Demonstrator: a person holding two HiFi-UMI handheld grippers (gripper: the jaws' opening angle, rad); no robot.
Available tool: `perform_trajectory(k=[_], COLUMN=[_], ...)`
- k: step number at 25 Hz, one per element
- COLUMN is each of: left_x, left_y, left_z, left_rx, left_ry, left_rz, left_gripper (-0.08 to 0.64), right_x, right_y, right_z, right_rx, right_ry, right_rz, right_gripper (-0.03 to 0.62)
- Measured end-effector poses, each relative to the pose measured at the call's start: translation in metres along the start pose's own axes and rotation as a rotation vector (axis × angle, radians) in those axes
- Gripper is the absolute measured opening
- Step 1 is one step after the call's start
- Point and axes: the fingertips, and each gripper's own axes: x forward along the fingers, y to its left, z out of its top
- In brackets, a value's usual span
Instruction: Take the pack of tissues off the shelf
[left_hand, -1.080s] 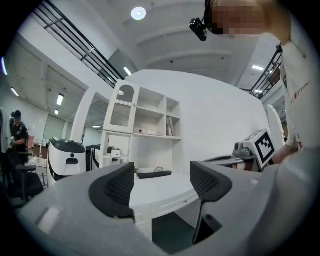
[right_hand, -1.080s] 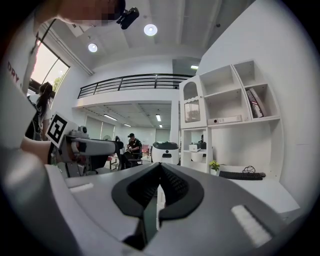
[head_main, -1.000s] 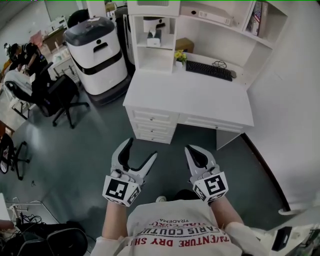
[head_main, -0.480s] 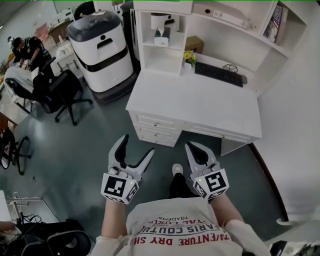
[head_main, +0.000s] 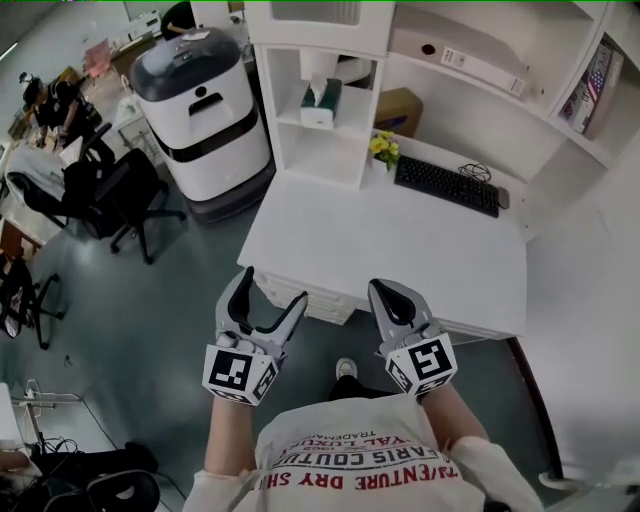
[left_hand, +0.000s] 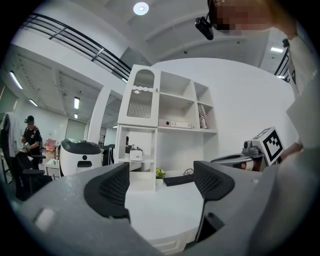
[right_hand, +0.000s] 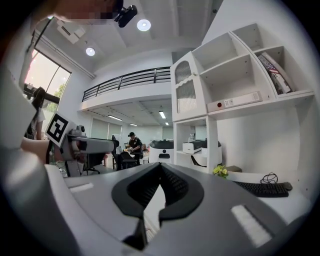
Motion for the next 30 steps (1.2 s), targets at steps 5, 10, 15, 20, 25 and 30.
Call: perform_trajectory(k=[5,10,15,20,25,30], left_x=[0.075,0.128,0.168,0.216,0.268,0.315], left_y=[0.005,0.014,0.029,0.053,0.079,0.108], left_z=[0.007,0.01,0.001,-0.005,-0.009,-0.016], left_rx=[0.015,0.014,0.015,0.022,0.015,0.009], left_ry=[-0.012,-0.01,0.033,0.053,0.068,0.103], left_rz=[0.037,0.086,0.109,0.112,0.096,0.095], left_gripper=[0.429,0.458,0.472,0.499,0.502,0.502], right_x=[0.03,0.051,0.07,0.096,0.132,0.168], right_y=[-0.065,-0.105,-0.132,-0.154,-0.18,-0.208], right_z=[0.007,0.009,0.015,0.018,0.023,0.025], right_rx=[-0.008,-0.026,-0.022,-0.027,-0.033,-0.023], right_ry=[-0.014,-0.019,-0.031,-0.033,-0.029,-0.013], right_rz=[0.015,0.037,0.034,0.019,-0.01,-0.052], right_gripper=[0.002,0.002,0.002,0.002,0.002,0.002])
